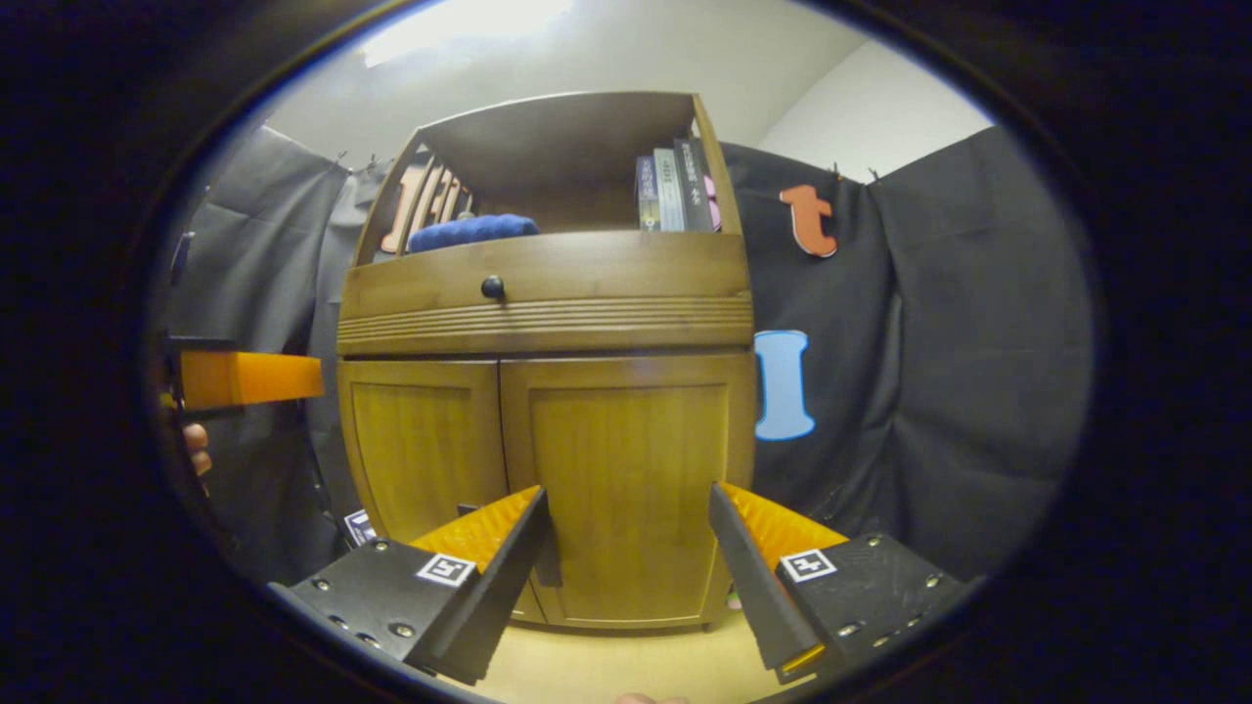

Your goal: Open the right door of the double-door shoe cabinet with the right hand, and open the left door with the left hand.

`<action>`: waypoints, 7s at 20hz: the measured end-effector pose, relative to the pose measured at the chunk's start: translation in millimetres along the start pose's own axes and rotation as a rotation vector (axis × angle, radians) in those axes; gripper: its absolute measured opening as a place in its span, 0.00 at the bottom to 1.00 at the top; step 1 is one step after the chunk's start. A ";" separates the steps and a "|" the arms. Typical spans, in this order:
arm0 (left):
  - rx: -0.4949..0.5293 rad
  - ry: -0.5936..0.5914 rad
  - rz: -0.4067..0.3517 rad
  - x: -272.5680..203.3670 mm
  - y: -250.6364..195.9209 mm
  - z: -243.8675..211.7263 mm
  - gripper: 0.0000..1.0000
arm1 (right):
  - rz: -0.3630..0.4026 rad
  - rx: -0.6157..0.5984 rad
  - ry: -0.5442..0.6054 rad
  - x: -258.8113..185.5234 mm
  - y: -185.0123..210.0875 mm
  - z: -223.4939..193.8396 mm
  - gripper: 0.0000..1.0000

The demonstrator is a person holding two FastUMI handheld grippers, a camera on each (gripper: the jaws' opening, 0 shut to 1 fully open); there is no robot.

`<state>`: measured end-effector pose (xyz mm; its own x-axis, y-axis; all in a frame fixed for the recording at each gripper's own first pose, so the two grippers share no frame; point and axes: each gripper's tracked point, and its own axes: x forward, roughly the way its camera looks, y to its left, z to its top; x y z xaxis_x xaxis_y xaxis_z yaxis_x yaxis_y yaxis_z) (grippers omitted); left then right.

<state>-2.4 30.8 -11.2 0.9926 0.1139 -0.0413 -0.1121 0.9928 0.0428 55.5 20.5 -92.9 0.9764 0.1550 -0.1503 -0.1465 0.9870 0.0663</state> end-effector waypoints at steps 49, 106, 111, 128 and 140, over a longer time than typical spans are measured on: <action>-0.026 0.009 0.021 -14.1 4.3 -6.6 0.96 | -0.001 -0.016 0.291 -5.8 13.0 -121.7 0.23; -0.007 0.319 -0.054 140.2 -44.4 -206.7 0.66 | -0.424 -0.096 0.100 -138.0 -178.6 -20.5 0.15; -0.005 0.319 -0.050 139.8 -41.7 -208.8 0.37 | -0.398 -0.091 0.091 -136.5 -174.2 -16.4 0.15; -0.003 0.288 -0.073 78.8 -32.4 -196.8 0.33 | -0.256 -0.058 0.114 -130.1 -146.3 -27.5 0.15; -0.064 0.279 -0.081 23.8 -5.2 -187.2 0.33 | -0.062 -0.056 0.139 -99.6 -81.3 -43.4 0.16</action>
<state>13.2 35.5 -199.2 0.9484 0.0314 -0.3154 -0.0444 0.9984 -0.0343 -36.8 -73.3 -126.1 0.9531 0.0945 -0.2875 -0.0991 0.9951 -0.0017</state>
